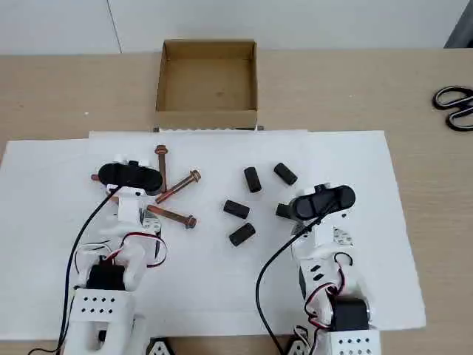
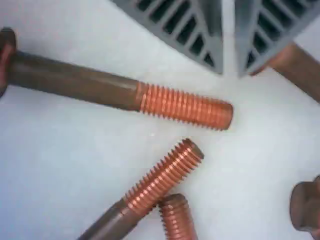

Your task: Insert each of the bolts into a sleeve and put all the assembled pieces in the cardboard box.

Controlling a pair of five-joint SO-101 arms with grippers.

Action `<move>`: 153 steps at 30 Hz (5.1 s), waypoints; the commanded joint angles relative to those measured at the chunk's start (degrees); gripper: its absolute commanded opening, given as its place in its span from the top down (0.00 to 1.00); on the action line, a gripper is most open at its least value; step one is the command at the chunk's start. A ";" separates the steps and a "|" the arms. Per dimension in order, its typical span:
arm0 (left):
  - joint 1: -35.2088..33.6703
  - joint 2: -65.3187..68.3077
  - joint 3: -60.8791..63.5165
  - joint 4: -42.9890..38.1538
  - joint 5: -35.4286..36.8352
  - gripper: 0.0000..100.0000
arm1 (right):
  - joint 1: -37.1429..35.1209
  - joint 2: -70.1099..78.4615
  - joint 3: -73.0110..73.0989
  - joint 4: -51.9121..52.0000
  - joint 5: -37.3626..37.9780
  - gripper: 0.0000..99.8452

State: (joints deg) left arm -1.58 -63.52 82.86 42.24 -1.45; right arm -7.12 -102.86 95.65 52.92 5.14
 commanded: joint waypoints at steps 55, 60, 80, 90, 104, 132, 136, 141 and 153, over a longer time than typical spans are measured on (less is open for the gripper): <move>-14.33 53.80 -71.43 48.00 -7.21 0.91 | -4.09 107.82 -111.56 42.33 28.13 0.89; -13.01 53.80 -71.43 48.00 -6.77 0.86 | -6.55 112.48 -111.82 40.66 28.22 0.89; -12.13 54.24 -71.43 48.00 -7.12 0.86 | -5.41 122.24 -111.82 31.52 34.64 0.81; -12.13 54.24 -71.34 48.00 -7.12 0.86 | -4.18 126.73 -111.82 29.32 35.78 0.81; -12.13 53.89 -64.04 44.31 -7.12 0.86 | -3.38 133.49 -111.82 24.84 35.52 0.89; -4.31 54.68 -73.63 50.02 0.97 0.93 | -1.71 128.57 -135.56 46.46 21.01 1.00; -0.62 58.90 -78.55 50.11 4.75 0.93 | -2.24 123.38 -127.74 46.20 20.48 1.00; -0.53 68.75 -87.16 50.11 9.49 0.93 | -0.48 118.20 -121.14 45.85 20.57 1.00; -0.09 93.71 -114.68 55.21 20.31 0.92 | 6.29 115.74 -114.81 45.76 20.40 0.99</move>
State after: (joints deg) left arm -2.02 26.86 -24.40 95.08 17.89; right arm -2.11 16.97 -18.81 98.29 26.24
